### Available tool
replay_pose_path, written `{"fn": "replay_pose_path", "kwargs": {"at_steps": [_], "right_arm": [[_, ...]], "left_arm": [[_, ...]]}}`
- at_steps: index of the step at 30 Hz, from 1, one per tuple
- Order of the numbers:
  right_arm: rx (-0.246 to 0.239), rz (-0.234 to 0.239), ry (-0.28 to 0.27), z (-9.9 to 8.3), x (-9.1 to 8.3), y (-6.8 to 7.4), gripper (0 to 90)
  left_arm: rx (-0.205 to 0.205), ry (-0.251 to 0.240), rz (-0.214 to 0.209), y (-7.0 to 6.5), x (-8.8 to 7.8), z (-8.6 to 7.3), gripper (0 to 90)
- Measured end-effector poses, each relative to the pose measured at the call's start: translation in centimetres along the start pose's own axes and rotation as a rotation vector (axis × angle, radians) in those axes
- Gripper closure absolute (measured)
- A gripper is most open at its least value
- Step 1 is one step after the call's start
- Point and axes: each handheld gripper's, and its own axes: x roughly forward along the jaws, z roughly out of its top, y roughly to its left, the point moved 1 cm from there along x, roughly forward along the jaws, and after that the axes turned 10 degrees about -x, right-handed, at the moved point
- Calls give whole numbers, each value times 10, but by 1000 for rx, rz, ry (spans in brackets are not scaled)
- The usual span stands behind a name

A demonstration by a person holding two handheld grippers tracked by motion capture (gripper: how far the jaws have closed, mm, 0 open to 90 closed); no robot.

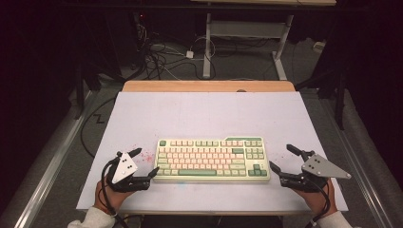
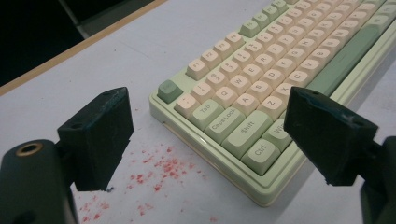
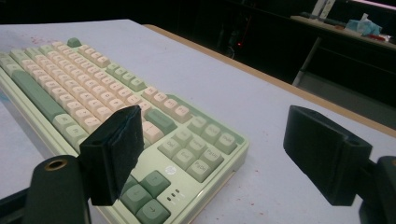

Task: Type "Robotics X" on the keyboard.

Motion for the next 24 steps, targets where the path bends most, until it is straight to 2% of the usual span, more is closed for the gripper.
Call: {"fn": "replay_pose_path", "kwargs": {"at_steps": [4, 9, 12, 14, 24], "right_arm": [[6, -2, 1, 0, 0, 0, 203], [-6, 3, 1, 2, -1, 0, 233], [-20, 19, 0, 5, -1, 0, 330], [-31, 32, -2, 7, -2, 1, 495], [-43, 89, 2, 21, 3, 2, 780]], "left_arm": [[-10, -7, 6, 1, -1, 0, 149], [-1, -11, 5, 2, -1, 2, 149], [-5, -19, 0, 2, -2, 2, 149], [-3, -20, 2, 2, -2, 3, 149], [-5, -22, -2, 0, -6, 3, 152]]}}
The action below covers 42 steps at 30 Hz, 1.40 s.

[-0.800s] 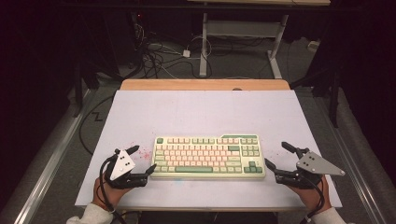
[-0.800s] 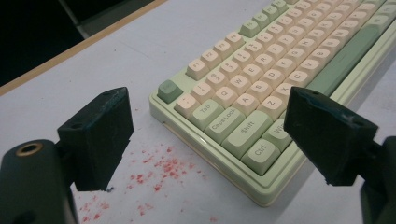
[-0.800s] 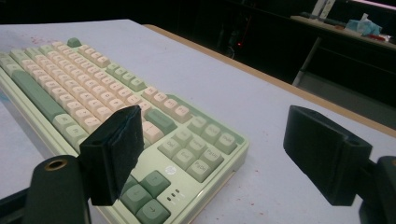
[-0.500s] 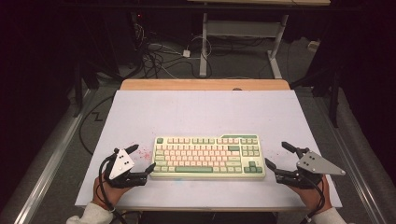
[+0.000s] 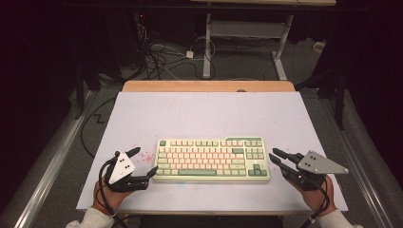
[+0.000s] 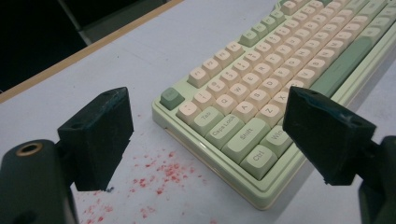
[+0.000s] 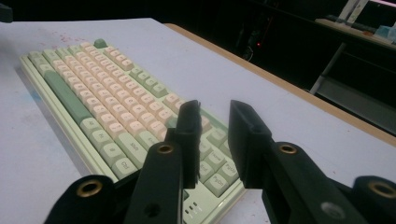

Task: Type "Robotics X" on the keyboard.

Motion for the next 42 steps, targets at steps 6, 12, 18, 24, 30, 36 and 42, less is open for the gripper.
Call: {"fn": "replay_pose_path", "kwargs": {"at_steps": [6, 12, 18, 24, 30, 36, 42], "right_arm": [[-8, 39, 16, 5, 6, 0, 898], [-23, 62, 47, 9, 14, 4, 899], [-38, 108, 76, 14, 27, 9, 900], [-69, 186, 118, 18, 42, 18, 900], [-82, 218, 155, 18, 59, 23, 900], [-98, 247, 187, 16, 69, 29, 900], [-104, 273, 216, 14, 77, 34, 900]], "left_arm": [[-4, 12, -4, 1, 2, -1, 152], [-6, 23, -14, 0, 3, -1, 156], [-14, 29, -13, 2, 4, 0, 157], [-18, 53, -30, -1, 8, 1, 169], [-7, 56, -35, -4, 10, 3, 169], [-9, 54, -34, -3, 12, 5, 183], [-15, 51, -43, -5, 12, 10, 183]]}}
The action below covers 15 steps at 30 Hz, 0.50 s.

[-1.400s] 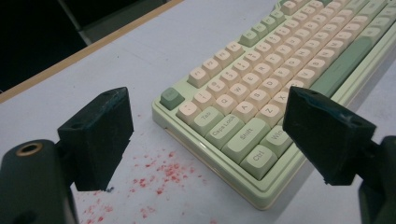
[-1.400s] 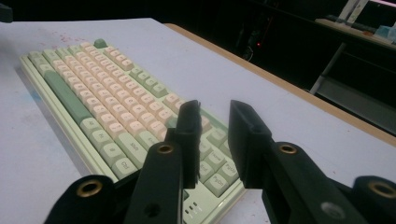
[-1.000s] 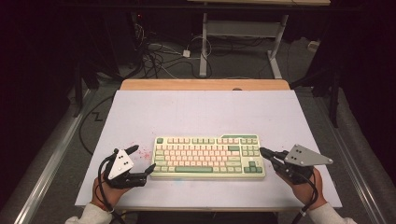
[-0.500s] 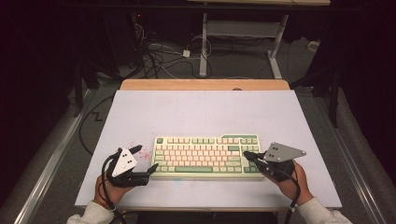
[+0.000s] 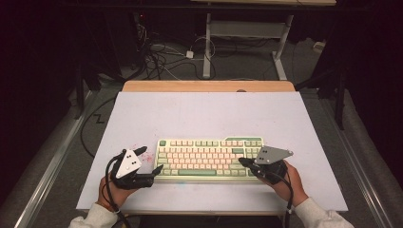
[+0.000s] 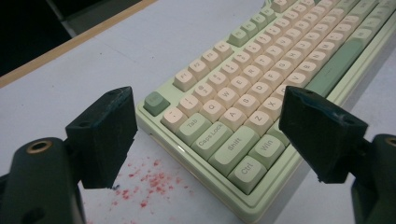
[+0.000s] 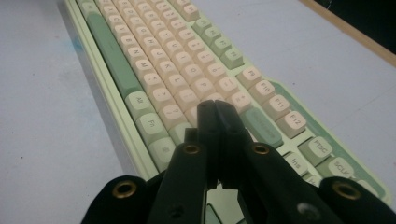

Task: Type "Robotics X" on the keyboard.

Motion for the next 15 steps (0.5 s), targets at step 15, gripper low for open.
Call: {"fn": "replay_pose_path", "kwargs": {"at_steps": [15], "right_arm": [[-9, 27, 77, -7, 14, 3, 900]], "left_arm": [[4, 6, -28, 0, 5, 18, 182]]}}
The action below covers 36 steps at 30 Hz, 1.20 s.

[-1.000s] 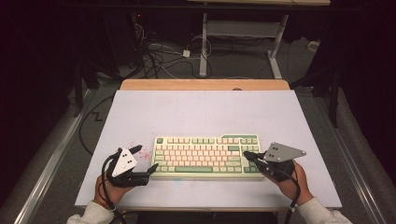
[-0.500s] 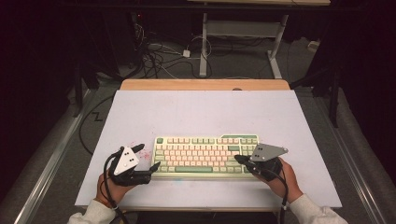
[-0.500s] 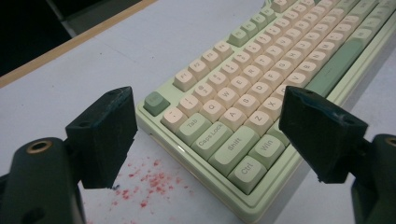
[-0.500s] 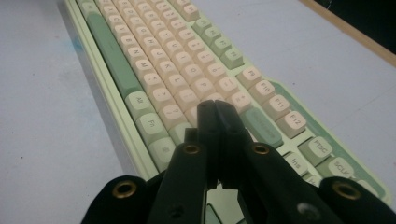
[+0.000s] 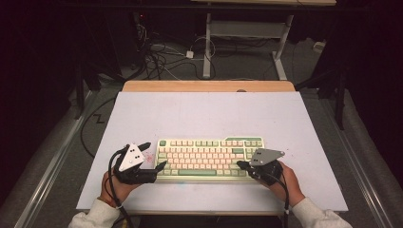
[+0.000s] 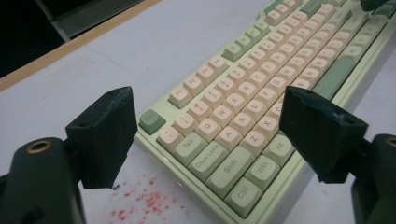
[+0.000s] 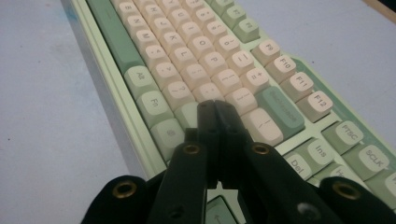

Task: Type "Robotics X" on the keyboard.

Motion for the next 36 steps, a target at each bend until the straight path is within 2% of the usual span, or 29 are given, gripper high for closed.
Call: {"fn": "replay_pose_path", "kwargs": {"at_steps": [6, 8, 9, 14, 27, 31, 33, 34, 36], "right_arm": [[0, -3, 7, -1, 2, -1, 900], [4, -6, 11, 0, 3, -1, 900], [0, -6, 11, 0, 3, -1, 900], [-1, -2, 12, 1, 5, 0, 900], [-6, 1, 22, 0, 8, 0, 900], [-1, 0, 17, -1, 8, 1, 900], [-1, 1, 18, -1, 8, 0, 900], [-1, 1, 18, -1, 8, 0, 900], [-2, -1, 19, -1, 8, 1, 900]], "left_arm": [[-6, 14, -26, -2, 4, 6, 182], [7, 11, -24, -2, 5, 8, 183], [-3, 18, -32, -3, 6, 8, 183], [4, 17, -40, -4, 9, 11, 182], [31, 9, -21, -2, 8, 20, 187], [28, 22, -20, -3, 8, 23, 201], [17, 28, -34, -3, 7, 25, 203], [25, 18, -30, -3, 7, 26, 204], [13, 21, -39, -4, 7, 26, 203]]}}
